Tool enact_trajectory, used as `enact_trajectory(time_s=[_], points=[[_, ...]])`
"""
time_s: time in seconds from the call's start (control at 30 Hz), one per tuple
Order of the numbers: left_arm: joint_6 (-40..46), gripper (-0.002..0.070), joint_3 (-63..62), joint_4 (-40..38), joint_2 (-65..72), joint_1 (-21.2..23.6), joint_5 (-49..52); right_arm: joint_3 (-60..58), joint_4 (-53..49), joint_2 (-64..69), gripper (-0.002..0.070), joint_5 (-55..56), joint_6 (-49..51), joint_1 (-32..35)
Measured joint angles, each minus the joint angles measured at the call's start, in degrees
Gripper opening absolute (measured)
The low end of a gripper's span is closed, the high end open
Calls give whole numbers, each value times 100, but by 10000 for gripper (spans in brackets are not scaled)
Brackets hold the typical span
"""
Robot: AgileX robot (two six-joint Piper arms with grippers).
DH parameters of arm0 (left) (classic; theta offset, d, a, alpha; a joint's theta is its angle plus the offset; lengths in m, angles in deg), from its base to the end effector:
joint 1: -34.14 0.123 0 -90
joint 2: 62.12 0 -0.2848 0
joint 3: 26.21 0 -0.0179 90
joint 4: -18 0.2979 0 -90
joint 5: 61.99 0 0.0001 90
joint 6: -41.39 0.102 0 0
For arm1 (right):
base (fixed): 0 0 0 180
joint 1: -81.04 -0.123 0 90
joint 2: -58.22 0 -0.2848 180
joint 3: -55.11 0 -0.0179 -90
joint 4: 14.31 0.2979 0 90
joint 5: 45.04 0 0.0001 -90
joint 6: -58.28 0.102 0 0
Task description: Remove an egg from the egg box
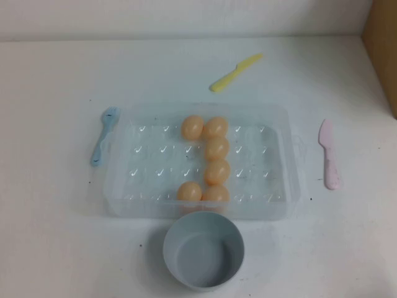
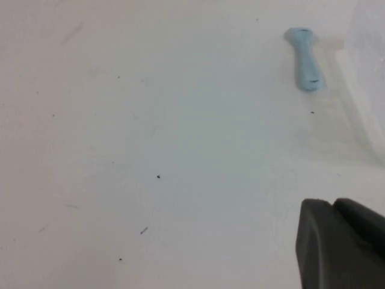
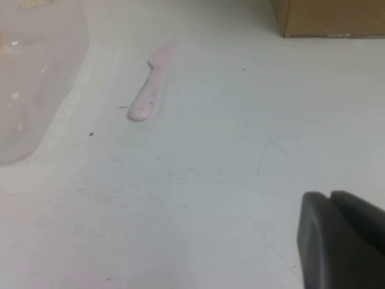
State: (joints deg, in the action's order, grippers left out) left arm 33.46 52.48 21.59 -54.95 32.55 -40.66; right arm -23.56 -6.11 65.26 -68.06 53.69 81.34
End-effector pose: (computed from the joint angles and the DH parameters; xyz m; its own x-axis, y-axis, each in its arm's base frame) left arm 0.1107 -0.0007 0.1677 -0.2943 -0.0718 -0.9530 -0.0176 0.9974 -0.0697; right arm 0.1096 0.0051 0.1656 -0.3197 0.0533 -0.9460 -0.0312 0.9973 0.0667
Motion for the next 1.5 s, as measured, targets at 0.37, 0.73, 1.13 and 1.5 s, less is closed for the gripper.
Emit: enact_trajectory(time_s=[0.37,0.73,1.13,1.5], points=[[0,-5,0,0,0,0,0,0,0,0,-18,0,0,0],[0,-5,0,0,0,0,0,0,0,0,-18,0,0,0],[0,-5,0,1160,0,0,23,0,0,0,-18,0,0,0],[-2127,-5,0,-643,0,0,-1938,0,0,0,-18,0,0,0]])
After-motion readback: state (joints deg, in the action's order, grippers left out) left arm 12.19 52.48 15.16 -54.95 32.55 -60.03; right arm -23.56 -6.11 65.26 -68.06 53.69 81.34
